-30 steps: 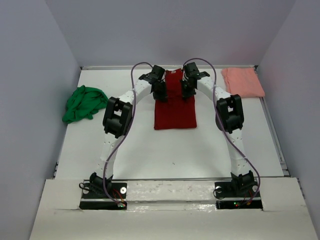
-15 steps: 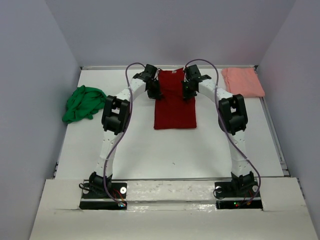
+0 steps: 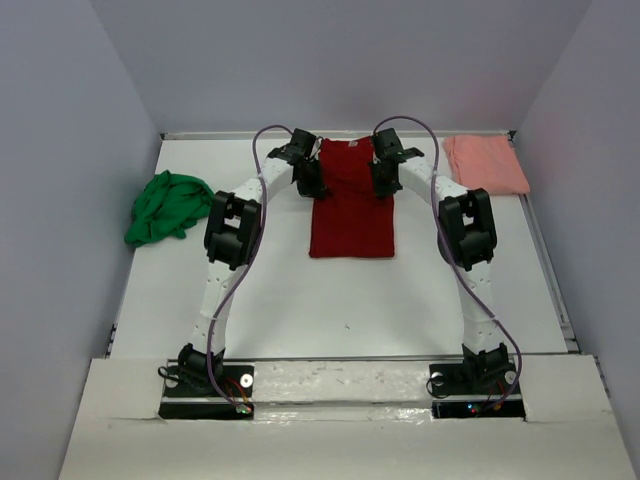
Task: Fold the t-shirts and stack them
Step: Fold the tshirt
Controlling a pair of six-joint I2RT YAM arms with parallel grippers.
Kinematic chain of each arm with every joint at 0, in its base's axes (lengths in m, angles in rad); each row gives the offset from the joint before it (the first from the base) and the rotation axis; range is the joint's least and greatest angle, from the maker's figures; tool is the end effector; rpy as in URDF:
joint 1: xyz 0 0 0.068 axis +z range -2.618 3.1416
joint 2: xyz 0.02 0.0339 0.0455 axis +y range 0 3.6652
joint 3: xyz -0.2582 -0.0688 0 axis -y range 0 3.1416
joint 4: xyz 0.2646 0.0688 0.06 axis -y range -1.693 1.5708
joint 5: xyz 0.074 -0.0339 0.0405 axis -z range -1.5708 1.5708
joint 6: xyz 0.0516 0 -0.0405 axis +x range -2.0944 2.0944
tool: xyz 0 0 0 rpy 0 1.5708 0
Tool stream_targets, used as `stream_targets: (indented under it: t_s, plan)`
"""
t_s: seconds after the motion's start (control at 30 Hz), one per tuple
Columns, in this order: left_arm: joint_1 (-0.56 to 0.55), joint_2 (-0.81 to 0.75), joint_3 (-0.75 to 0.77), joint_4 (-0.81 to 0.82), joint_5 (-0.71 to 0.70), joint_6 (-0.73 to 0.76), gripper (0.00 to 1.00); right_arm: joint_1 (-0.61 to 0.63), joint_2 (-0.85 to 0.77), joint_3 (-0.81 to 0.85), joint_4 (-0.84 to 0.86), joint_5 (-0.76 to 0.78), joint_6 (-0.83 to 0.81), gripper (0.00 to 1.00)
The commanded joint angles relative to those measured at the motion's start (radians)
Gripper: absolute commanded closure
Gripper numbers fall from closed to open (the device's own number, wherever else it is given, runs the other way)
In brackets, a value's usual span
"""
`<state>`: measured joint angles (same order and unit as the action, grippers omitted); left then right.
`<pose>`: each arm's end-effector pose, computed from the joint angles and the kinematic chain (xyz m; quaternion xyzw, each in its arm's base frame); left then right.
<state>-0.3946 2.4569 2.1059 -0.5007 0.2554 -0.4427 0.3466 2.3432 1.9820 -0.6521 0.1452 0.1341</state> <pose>0.5219 -0.2314 0.1489 0.0225 0.9292 -0.2508 0.2704 0.5058 0.1747 0.1549 -0.0818 0.9556 -0.0024 0.2831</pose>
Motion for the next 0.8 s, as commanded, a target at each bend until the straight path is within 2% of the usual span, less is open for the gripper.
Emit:
stream_targets:
  t_s: [0.0, 0.17, 0.33, 0.47, 0.5, 0.53, 0.57, 0.6, 0.63, 0.7, 0.73, 0.77]
  plan:
    - [0.013, -0.047, -0.027, -0.021, -0.036, 0.019, 1.00, -0.008, -0.074, 0.037, -0.014, 0.109, -0.039, 0.84]
    - [0.013, -0.105, -0.053, -0.030, -0.059, 0.022, 1.00, -0.008, -0.151, 0.031, -0.038, 0.125, -0.033, 0.82]
    - [0.013, -0.173, -0.078, -0.053, -0.105, 0.019, 1.00, -0.008, -0.232, -0.024, -0.104, 0.215, 0.010, 0.81]
    - [0.011, -0.321, -0.170, -0.070, -0.185, 0.012, 1.00, -0.008, -0.401, -0.216, -0.107, 0.140, 0.059, 0.79]
    - [0.010, -0.349, -0.190, -0.070, -0.199, 0.016, 1.00, -0.008, -0.436, -0.262, -0.101, 0.093, 0.079, 0.72]
    - [0.010, -0.378, -0.208, -0.093, -0.217, 0.021, 0.95, -0.008, -0.471, -0.311, -0.086, -0.044, 0.085, 0.49]
    - [0.008, -0.424, -0.233, -0.111, -0.232, 0.028, 0.86, -0.008, -0.505, -0.360, -0.055, -0.118, 0.091, 0.43]
    - [0.010, -0.446, -0.247, -0.142, -0.279, 0.029, 0.70, -0.008, -0.574, -0.458, -0.040, -0.244, 0.111, 0.36]
    - [0.010, -0.513, -0.317, -0.136, -0.283, 0.035, 0.63, -0.008, -0.612, -0.510, -0.014, -0.284, 0.119, 0.34]
    - [0.014, -0.600, -0.438, -0.079, -0.187, 0.044, 0.45, -0.008, -0.694, -0.615, 0.048, -0.326, 0.139, 0.30]
    - [0.020, -0.645, -0.505, -0.047, -0.121, 0.045, 0.36, -0.008, -0.732, -0.665, 0.061, -0.353, 0.137, 0.25]
    - [0.043, -0.718, -0.640, 0.029, 0.030, 0.048, 0.31, -0.029, -0.792, -0.745, 0.075, -0.378, 0.137, 0.24]
